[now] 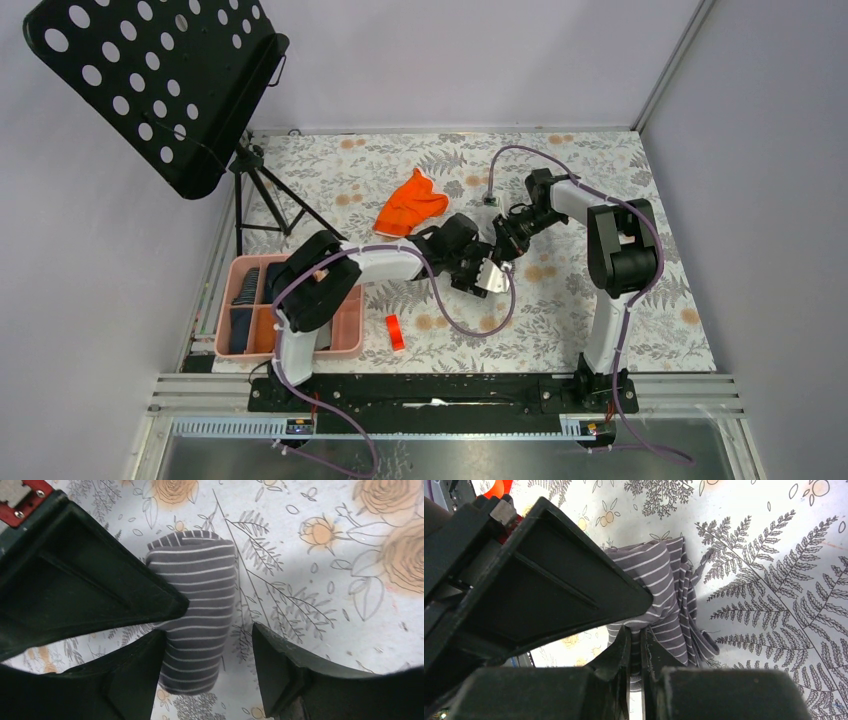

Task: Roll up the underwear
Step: Roll the underwear to the center of the board.

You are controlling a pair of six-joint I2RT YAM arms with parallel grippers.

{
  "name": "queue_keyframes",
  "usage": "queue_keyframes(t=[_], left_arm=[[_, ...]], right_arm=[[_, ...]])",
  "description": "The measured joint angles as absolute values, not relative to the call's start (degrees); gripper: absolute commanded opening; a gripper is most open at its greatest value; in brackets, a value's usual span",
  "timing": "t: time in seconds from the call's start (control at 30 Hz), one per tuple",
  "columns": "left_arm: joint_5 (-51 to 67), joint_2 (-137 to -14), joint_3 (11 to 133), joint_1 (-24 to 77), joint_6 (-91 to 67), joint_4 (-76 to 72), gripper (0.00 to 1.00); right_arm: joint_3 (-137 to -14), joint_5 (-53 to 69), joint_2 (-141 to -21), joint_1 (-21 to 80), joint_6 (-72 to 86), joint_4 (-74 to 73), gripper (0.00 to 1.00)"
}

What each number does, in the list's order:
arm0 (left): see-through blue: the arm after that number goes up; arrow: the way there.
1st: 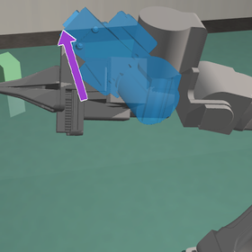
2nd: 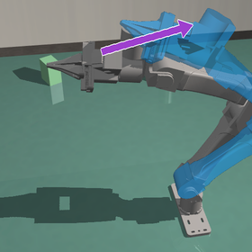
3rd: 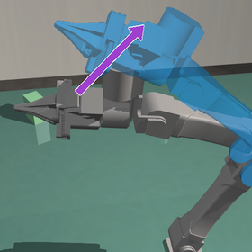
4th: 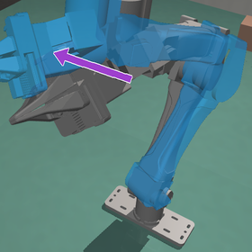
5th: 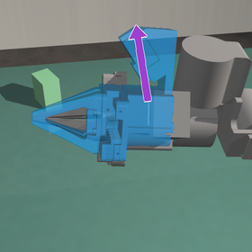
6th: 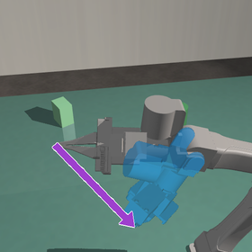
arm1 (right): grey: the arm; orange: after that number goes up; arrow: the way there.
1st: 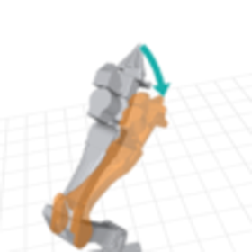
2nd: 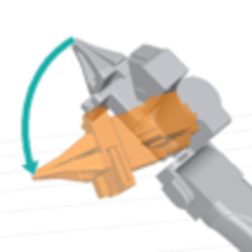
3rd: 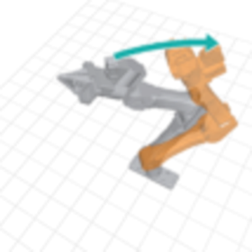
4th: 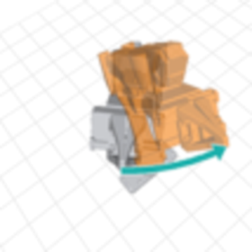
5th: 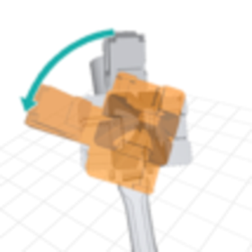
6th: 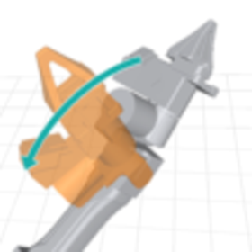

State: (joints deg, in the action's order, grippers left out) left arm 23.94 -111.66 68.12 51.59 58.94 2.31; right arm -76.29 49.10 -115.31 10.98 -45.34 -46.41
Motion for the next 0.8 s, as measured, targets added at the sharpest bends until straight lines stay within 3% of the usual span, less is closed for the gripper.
queue_keyframes(t=[0.27, 0.37, 0.43, 0.53, 0.8], left_arm=[[23.59, -115.81, 73.84, 51.83, 61.14, 4.29, 0.36], [23.66, -116.53, 75.88, 51.86, 63.22, 7.70, 0.27], [23.64, -117.08, 77.78, 51.86, 64.90, 10.76, 0.22], [23.53, -117.49, 80.40, 51.96, 67.31, 15.66, 0.20], [24.64, -117.80, 87.24, 53.06, 66.65, 34.87, 0.20]], right_arm=[[-76.34, 49.08, -115.59, 10.31, -44.27, -46.61, 0.08], [-77.25, 49.01, -116.27, 10.04, -43.42, -47.79, 0.23], [-79.02, 48.64, -117.10, 10.07, -42.72, -49.82, 0.40], [-83.11, 47.35, -118.30, 9.41, -41.80, -53.32, 0.55], [-85.93, 49.82, -110.30, 0.71, -39.29, -52.84, 0.59]])
